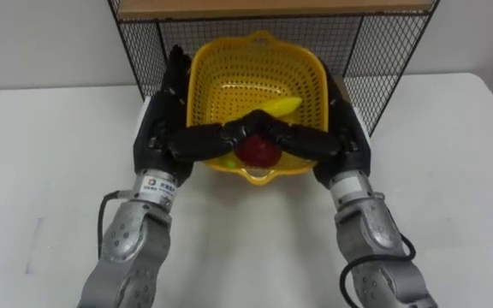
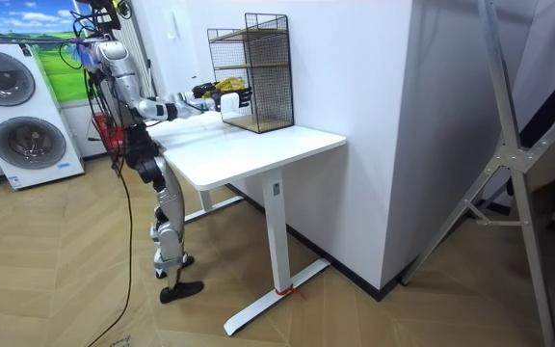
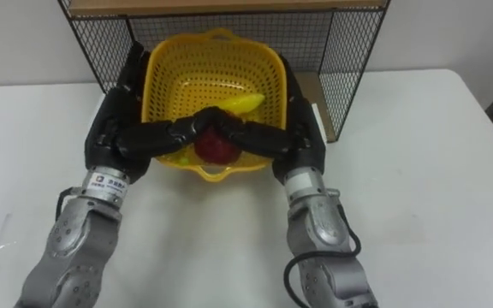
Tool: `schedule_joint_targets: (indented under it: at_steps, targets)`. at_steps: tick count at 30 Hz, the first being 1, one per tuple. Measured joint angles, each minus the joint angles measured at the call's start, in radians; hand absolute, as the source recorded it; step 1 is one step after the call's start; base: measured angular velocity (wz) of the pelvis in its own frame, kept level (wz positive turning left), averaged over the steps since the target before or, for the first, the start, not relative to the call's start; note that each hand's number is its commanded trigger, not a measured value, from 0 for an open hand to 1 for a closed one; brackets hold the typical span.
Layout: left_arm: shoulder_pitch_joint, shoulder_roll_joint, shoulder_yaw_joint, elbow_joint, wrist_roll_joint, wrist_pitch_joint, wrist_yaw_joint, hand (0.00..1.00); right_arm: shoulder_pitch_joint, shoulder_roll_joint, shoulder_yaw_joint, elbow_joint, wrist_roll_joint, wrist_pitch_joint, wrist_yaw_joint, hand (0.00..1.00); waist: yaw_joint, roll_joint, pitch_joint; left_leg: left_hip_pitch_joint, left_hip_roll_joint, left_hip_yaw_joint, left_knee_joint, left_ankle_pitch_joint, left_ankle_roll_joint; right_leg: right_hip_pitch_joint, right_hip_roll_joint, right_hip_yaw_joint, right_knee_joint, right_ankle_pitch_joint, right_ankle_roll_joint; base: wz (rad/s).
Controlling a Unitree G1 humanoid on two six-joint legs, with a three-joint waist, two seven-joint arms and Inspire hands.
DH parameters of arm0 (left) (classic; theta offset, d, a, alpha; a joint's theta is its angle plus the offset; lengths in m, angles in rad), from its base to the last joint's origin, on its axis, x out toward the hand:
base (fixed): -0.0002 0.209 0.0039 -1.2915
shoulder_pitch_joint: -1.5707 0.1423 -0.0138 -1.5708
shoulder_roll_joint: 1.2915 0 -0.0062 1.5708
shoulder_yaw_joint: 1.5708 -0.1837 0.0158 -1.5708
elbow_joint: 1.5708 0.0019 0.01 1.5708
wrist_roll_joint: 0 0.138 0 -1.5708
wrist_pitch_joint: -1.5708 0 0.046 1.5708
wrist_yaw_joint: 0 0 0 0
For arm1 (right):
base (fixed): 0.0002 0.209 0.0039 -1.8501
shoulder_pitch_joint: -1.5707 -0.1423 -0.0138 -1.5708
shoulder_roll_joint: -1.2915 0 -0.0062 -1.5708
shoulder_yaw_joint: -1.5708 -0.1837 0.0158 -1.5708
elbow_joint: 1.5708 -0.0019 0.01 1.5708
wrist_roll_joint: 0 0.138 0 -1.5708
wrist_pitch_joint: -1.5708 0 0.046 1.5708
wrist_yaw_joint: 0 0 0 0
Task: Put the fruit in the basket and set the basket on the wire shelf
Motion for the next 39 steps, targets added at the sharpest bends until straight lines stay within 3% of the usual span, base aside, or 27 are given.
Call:
schedule_joint_targets:
  at_steps: [5,14,16,22,29,39]
  targets:
    - [-0.114,-0.02,0.018,0.117,0.018,0.04,0.045,0.0,-0.085,0.009,-0.017,0.057,-0.002,0.062,-0.062,0.0,0.001,-0.005,0.0031,0.005,-0.002,0.0,-0.015,0.007,-0.002,0.004,0.0,0.006,-0.012,0.002,-0.002,0.0]
    - [-0.208,-0.043,0.048,0.225,0.021,0.125,0.073,0.0,-0.14,0.008,-0.029,0.081,0.0,0.148,-0.137,0.0,0.006,-0.009,0.0059,0.009,-0.001,0.014,-0.022,0.007,-0.002,-0.002,-0.001,0.013,-0.013,0.002,-0.002,-0.04]
    - [-0.236,-0.041,0.059,0.232,0.021,0.145,0.083,0.0,-0.175,0.008,-0.035,0.088,-0.001,0.164,-0.143,0.0,0.003,-0.015,0.009,0.01,0.0,0.017,-0.023,0.007,-0.002,-0.002,0.0,0.015,-0.013,0.002,-0.002,-0.04]
    - [-0.318,-0.05,0.098,0.273,0.019,0.214,0.1,0.0,-0.29,0.008,-0.057,0.189,0.035,0.228,-0.156,0.0,0.005,-0.017,0.0079,0.013,0.0,0.025,-0.022,0.007,-0.001,-0.002,0.0,0.026,-0.013,0.003,-0.001,-0.03]
    - [-0.381,-0.067,0.142,0.332,0.018,0.28,0.127,0.0,-0.33,0.007,-0.067,0.231,0.056,0.259,-0.175,0.0,0.015,-0.012,0.0048,0.017,0.0,0.024,-0.022,0.007,-0.001,0.0,-0.002,0.027,-0.014,0.003,-0.001,0.0]
    - [-0.387,-0.07,0.159,0.425,0.019,0.313,0.135,0.0,-0.381,0.012,-0.102,0.386,0.075,0.267,-0.138,0.0,0.015,-0.004,-0.0003,0.022,0.002,0.025,-0.022,0.008,-0.002,0.004,-0.002,0.031,-0.014,0.003,-0.002,0.0]
